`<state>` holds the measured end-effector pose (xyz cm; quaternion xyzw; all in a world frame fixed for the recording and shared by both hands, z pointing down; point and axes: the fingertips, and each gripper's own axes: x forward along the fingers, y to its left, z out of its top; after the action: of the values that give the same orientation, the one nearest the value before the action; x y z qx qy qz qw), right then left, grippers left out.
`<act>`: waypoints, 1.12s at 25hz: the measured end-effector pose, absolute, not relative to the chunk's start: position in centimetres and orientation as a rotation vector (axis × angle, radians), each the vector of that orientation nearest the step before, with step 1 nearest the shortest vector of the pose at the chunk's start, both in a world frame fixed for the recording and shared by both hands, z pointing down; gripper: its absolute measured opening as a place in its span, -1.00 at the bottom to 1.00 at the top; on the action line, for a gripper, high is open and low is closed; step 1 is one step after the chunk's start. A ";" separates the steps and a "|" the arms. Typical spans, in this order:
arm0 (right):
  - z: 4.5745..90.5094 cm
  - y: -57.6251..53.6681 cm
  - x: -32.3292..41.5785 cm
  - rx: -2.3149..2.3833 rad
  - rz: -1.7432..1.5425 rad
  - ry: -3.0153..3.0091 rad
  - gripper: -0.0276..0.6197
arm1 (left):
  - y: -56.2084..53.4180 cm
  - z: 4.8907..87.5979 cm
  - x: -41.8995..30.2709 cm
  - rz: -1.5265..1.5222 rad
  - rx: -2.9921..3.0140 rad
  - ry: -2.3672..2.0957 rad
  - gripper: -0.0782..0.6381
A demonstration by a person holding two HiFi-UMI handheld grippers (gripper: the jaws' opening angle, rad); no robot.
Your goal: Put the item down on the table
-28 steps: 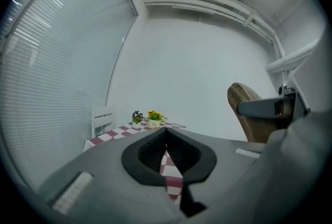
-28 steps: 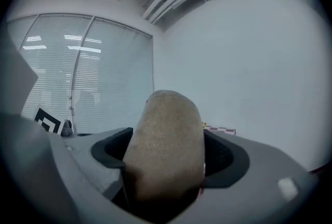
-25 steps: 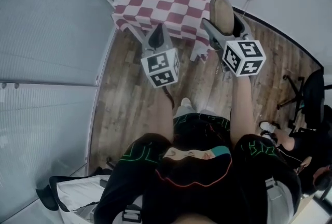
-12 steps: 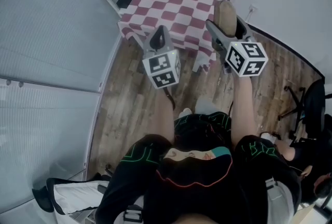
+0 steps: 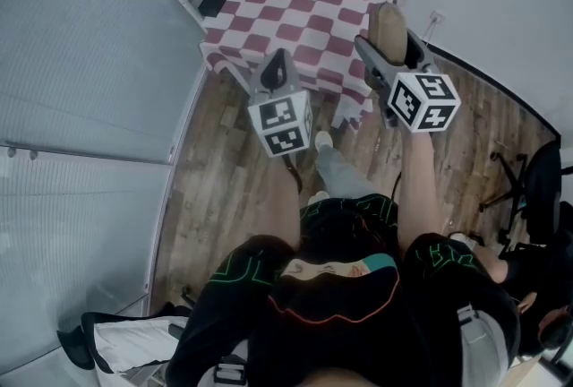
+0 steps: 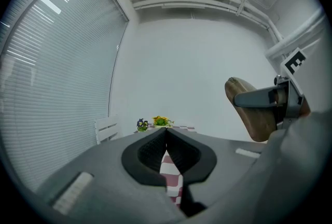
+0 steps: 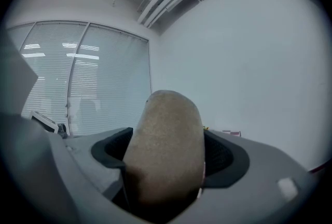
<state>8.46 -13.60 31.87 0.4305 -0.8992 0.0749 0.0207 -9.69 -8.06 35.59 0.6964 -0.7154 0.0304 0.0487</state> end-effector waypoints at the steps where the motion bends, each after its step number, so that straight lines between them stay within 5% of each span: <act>1: 32.1 -13.9 8.0 1.324 0.242 -2.790 0.38 | -8.2 35.7 -10.1 0.095 2.107 -2.184 -0.76; 17: 38.1 -25.7 -0.6 1.137 0.246 -2.690 0.38 | -18.3 41.0 -17.1 0.103 1.921 -2.183 -0.76; 28: 43.8 -32.9 0.0 1.179 0.403 -2.623 0.38 | -25.4 45.3 -17.3 0.249 1.895 -2.097 -0.76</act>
<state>-0.03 -32.92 43.78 0.4031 -0.8969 0.1379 0.1184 -17.28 -25.40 45.32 0.6601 -0.7306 0.0869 0.1515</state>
